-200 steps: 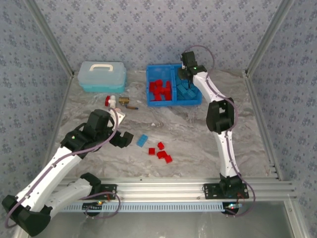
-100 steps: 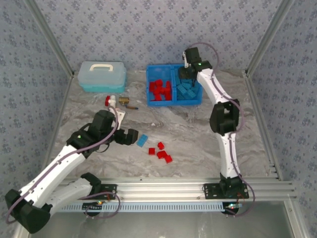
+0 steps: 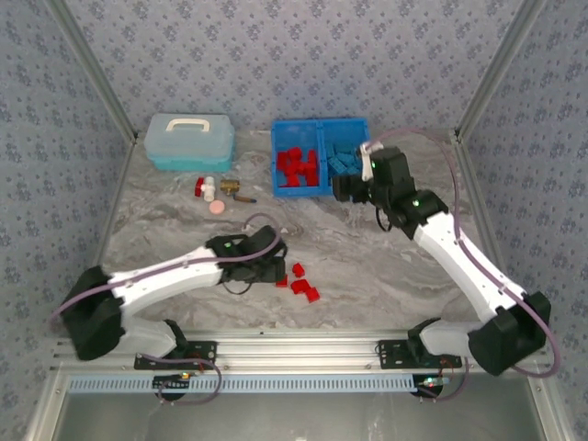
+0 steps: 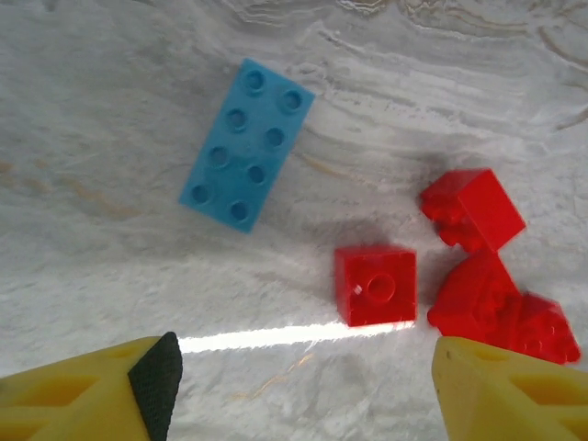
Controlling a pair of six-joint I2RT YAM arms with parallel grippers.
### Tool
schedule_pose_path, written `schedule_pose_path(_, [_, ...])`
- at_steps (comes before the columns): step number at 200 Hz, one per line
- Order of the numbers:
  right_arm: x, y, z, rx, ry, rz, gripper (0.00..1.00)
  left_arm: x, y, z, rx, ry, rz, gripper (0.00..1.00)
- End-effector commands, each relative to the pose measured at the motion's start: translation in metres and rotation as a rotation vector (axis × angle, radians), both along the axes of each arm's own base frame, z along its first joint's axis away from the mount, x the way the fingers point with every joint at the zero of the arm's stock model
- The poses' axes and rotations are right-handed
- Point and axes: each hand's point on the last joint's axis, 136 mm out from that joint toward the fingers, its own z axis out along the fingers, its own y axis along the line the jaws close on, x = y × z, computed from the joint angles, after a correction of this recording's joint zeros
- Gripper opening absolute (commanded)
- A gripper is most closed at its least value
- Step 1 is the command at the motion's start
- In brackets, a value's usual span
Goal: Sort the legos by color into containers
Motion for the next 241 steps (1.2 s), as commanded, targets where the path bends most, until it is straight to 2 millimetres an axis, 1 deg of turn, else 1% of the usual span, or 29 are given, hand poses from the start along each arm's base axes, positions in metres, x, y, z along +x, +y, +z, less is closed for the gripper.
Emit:
schedule_pose_path(1, [-0.013,-0.015,-0.014,0.006,0.005,-0.062,0.89,0.011,-0.023,-0.006,0.015,0.015,0.036,0.66])
schedule_pose_path(24, [-0.027,-0.023,-0.024,-0.035,0.035,-0.057,0.9,0.013,-0.046,-0.023,0.001,0.043,0.011,0.63])
schedule_pose_path(40, [-0.031,-0.028,-0.029,-0.059,0.054,-0.059,0.91,0.015,-0.051,-0.034,0.029,0.06,0.006,0.6])
schedule_pose_path(55, [-0.033,-0.028,-0.03,-0.065,0.058,-0.054,0.92,0.015,-0.048,-0.045,0.072,0.071,0.009,0.58])
schedule_pose_path(80, [-0.03,-0.026,-0.029,-0.054,0.043,-0.047,0.92,0.01,-0.045,-0.055,0.095,0.096,0.009,0.54])
schedule_pose_path(119, [-0.024,-0.022,-0.032,-0.04,0.045,-0.042,0.93,0.001,-0.036,-0.056,0.137,0.09,0.017,0.53])
schedule_pose_path(134, [-0.023,-0.019,-0.033,-0.034,0.05,-0.036,0.93,-0.002,-0.032,-0.059,0.142,0.099,0.028,0.48])
schedule_pose_path(152, [-0.022,-0.018,-0.033,-0.029,0.052,-0.036,0.93,-0.007,-0.026,-0.063,0.15,0.107,0.038,0.46])
schedule_pose_path(169, [-0.022,-0.019,-0.033,-0.031,0.053,-0.038,0.94,-0.008,-0.021,-0.066,0.157,0.106,0.048,0.4])
schedule_pose_path(178, [-0.023,-0.019,-0.032,-0.028,0.054,-0.038,0.94,-0.008,-0.019,-0.067,0.161,0.103,0.05,0.38])
schedule_pose_path(195, [-0.024,-0.018,-0.033,-0.024,0.059,-0.038,0.94,-0.008,-0.017,-0.066,0.166,0.096,0.054,0.33])
schedule_pose_path(215, [-0.024,-0.018,-0.031,-0.023,0.059,-0.041,0.94,-0.004,-0.019,-0.059,0.153,0.075,0.052,0.25])
schedule_pose_path(226, [-0.024,-0.018,-0.03,-0.023,0.059,-0.04,0.94,0.0,-0.022,-0.048,0.131,0.045,0.048,0.22])
schedule_pose_path(241, [-0.025,-0.018,-0.023,-0.018,0.046,-0.042,0.94,0.017,-0.028,-0.019,0.088,-0.03,0.037,0.21])
